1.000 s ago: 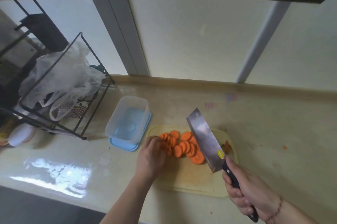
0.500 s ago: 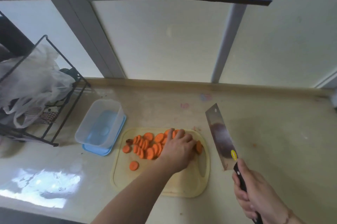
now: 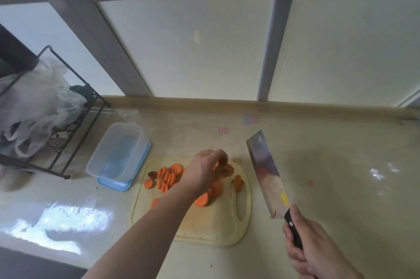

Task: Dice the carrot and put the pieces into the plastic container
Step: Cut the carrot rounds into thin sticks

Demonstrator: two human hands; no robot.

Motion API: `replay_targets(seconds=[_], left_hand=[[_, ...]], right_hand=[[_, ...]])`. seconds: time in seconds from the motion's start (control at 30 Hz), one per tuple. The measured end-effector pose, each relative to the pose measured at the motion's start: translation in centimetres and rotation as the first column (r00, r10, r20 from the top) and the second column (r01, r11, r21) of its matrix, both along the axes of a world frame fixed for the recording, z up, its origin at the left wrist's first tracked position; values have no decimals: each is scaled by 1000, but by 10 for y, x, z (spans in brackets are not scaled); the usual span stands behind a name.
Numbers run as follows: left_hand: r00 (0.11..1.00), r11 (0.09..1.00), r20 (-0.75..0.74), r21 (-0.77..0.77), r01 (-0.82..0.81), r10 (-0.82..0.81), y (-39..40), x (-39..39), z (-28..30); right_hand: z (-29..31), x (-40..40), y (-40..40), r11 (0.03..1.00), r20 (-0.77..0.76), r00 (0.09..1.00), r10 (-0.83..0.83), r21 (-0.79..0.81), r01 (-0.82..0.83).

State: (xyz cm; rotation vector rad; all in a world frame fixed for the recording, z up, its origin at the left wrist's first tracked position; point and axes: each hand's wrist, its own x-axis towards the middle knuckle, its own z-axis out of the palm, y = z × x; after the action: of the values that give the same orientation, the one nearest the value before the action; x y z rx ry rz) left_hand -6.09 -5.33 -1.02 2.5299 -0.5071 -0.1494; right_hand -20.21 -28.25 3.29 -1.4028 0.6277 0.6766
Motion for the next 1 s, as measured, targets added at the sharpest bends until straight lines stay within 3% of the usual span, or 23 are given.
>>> replay_targets(seconds=[0.07, 0.13, 0.2, 0.3, 0.37, 0.47, 0.57, 0.67, 0.8, 0.9, 0.97, 1.0], left_hand=[[968, 941, -79, -227, -252, 240, 6, -20, 5], [913, 863, -191, -304, -404, 360, 16, -50, -1], [893, 872, -288, -254, -420, 346, 28, -81, -18], [898, 937, -362, -144, -319, 250, 45, -119, -46], [941, 961, -252, -96, -259, 228, 53, -132, -59], [971, 976, 109, -84, -203, 212, 60, -120, -62], [942, 980, 333, 196, -29, -39, 65, -90, -60], [924, 916, 300, 386, 111, -238, 77, -59, -61], [879, 928, 359, 312, 204, -314, 86, -32, -64], [878, 919, 337, 317, 233, -339, 85, -30, -63], [901, 936, 321, 290, 202, -294, 82, -38, -59], [908, 946, 314, 253, 202, -278, 80, -46, -59]], right_hand=[[-5, -2, -3, 999, 24, 999, 37, -8, -37], [-10, -5, -6, 993, 53, 993, 105, -51, -103], [-14, -7, -7, 975, 85, 977, 196, -127, -184], [-18, -7, -3, 959, 73, 966, 248, -161, -234], [-20, -8, 1, 949, 52, 961, 271, -179, -258], [-22, -9, 11, 960, 23, 972, 235, -164, -228], [-22, -12, 20, 970, 13, 984, 180, -170, -175], [-21, -17, 27, 960, 15, 983, 180, -219, -173], [-19, -20, 41, 954, 6, 995, 99, -286, -93], [-14, -21, 49, 977, 47, 993, 107, -189, -96], [-17, -20, 56, 968, 33, 991, 126, -220, -116], [-14, -18, 57, 939, 51, 985, 167, -311, -143]])
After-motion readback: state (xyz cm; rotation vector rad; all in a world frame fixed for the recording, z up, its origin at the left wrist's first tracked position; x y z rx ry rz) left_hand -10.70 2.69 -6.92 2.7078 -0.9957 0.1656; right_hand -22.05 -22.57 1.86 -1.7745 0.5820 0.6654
